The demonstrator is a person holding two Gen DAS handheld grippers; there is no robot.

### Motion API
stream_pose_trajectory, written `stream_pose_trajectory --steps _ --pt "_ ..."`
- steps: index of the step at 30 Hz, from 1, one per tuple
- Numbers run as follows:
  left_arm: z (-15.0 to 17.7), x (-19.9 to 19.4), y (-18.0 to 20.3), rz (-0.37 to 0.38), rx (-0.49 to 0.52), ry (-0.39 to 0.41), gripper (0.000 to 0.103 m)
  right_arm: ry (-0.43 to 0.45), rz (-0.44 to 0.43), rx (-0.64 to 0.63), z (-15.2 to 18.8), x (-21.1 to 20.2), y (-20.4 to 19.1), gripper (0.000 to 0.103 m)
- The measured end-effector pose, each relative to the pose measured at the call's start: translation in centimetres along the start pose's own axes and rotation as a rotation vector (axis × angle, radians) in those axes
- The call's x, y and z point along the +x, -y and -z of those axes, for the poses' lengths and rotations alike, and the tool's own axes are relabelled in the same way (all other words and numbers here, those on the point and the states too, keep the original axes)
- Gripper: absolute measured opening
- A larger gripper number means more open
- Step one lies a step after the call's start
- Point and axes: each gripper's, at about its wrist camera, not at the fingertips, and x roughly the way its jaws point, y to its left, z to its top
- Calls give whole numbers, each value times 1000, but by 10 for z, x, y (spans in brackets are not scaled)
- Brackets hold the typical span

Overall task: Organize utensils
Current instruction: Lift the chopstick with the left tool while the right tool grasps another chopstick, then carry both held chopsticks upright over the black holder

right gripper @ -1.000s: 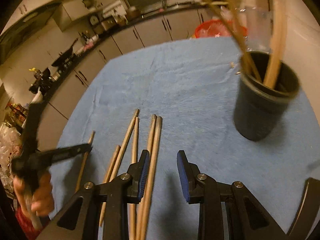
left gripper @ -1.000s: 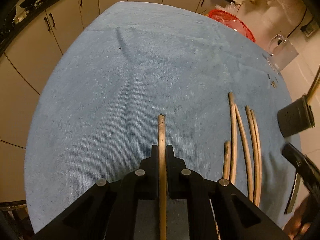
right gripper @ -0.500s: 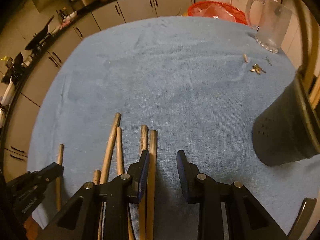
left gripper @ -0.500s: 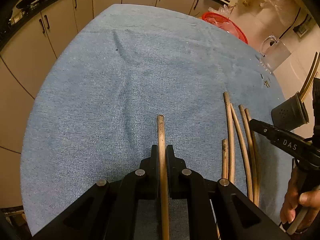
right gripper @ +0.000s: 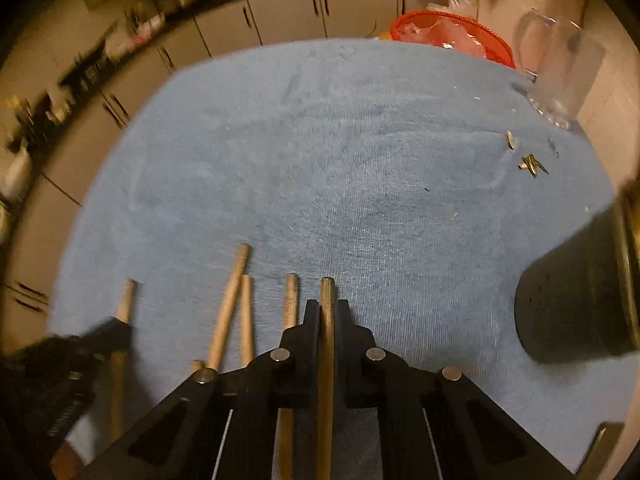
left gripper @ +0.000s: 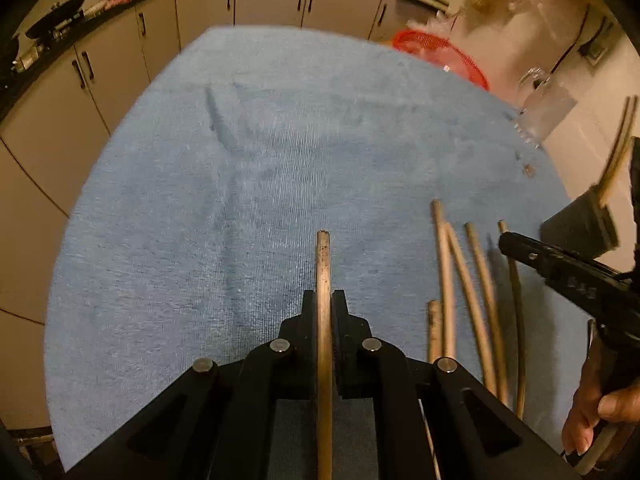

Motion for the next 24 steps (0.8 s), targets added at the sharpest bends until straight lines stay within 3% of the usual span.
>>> stream_pose_trajectory --steps 5,11,18,24 --pt "-2 -42 -1 25 -17 79 7 202 -133 -4 15 -73 1 8" --pt "2 -94 11 44 1 182 7 399 -151 -44 35 -135 -3 8" --pt "9 -135 24 58 31 261 7 479 -194 -36 55 -172 -4 8" --pt "16 -152 31 60 43 283 7 519 -201 -11 66 -189 4 8"
